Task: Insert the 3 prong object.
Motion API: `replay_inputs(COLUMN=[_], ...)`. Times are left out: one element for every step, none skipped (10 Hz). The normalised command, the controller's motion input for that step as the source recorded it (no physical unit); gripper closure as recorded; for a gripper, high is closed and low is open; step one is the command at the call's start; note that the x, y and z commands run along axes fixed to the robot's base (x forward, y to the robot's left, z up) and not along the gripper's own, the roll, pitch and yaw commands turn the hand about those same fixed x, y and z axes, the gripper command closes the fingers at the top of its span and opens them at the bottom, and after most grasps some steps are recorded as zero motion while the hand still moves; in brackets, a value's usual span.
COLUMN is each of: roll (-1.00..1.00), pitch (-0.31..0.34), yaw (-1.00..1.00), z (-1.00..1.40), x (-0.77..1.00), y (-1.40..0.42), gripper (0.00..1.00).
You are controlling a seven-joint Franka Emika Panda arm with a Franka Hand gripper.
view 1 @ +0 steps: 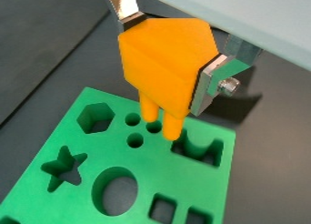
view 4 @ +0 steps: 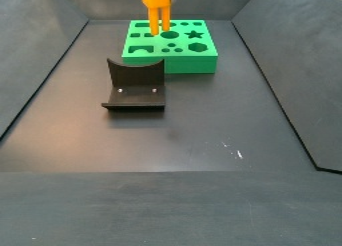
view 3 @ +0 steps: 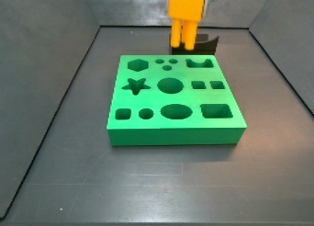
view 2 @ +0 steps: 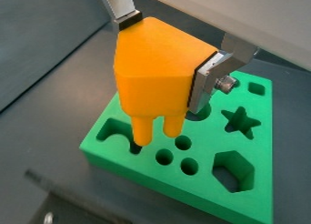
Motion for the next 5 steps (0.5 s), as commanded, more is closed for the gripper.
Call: replay_inputs(roll=[-0.01,0.0,0.07,0.1,0.09], pitch=[0.0,0.0,0.0,0.0,0.0], yaw=[-1.0,-1.0,-0.94,-0.9,-0.83], z=[-0.46,-0.28,-0.15,-0.08,0.0], x=[0.0,0.0,-0.22,-0.22,-0.26], y=[0.0,0.0,0.0,0.0,0.0], gripper=[1.0,1.0,1.0,1.0,1.0])
